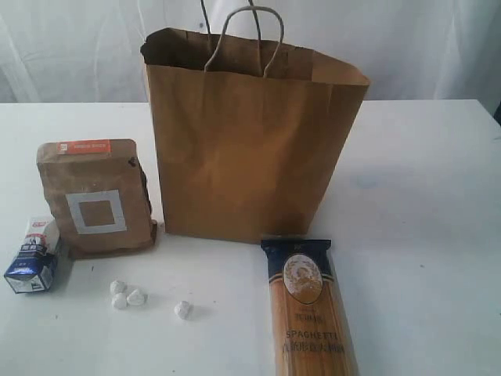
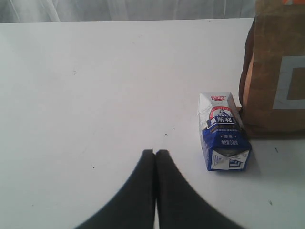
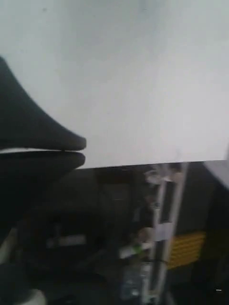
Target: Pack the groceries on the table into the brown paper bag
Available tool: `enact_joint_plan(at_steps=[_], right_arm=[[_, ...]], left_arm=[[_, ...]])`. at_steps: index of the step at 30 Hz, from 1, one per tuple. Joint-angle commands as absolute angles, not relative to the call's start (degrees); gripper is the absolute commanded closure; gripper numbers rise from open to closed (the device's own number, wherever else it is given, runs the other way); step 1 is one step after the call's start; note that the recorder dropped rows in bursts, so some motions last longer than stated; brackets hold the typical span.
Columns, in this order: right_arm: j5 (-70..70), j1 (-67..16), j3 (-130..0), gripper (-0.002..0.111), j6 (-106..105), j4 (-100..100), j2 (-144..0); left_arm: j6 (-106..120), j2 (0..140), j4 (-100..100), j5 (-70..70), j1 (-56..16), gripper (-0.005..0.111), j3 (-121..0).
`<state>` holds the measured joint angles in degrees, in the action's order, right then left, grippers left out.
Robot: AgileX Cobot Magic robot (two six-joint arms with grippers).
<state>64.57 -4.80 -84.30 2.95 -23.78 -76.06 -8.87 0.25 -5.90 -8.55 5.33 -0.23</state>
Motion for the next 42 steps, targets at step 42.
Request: enact_joint_plan(at_steps=[42], right_arm=[[-14.6, -2.7, -19.7, 0.108, 13.5, -6.7, 0.0]], left_arm=[[-8.9, 0.0, -5.8, -8.5, 5.0, 0.107, 0.0]])
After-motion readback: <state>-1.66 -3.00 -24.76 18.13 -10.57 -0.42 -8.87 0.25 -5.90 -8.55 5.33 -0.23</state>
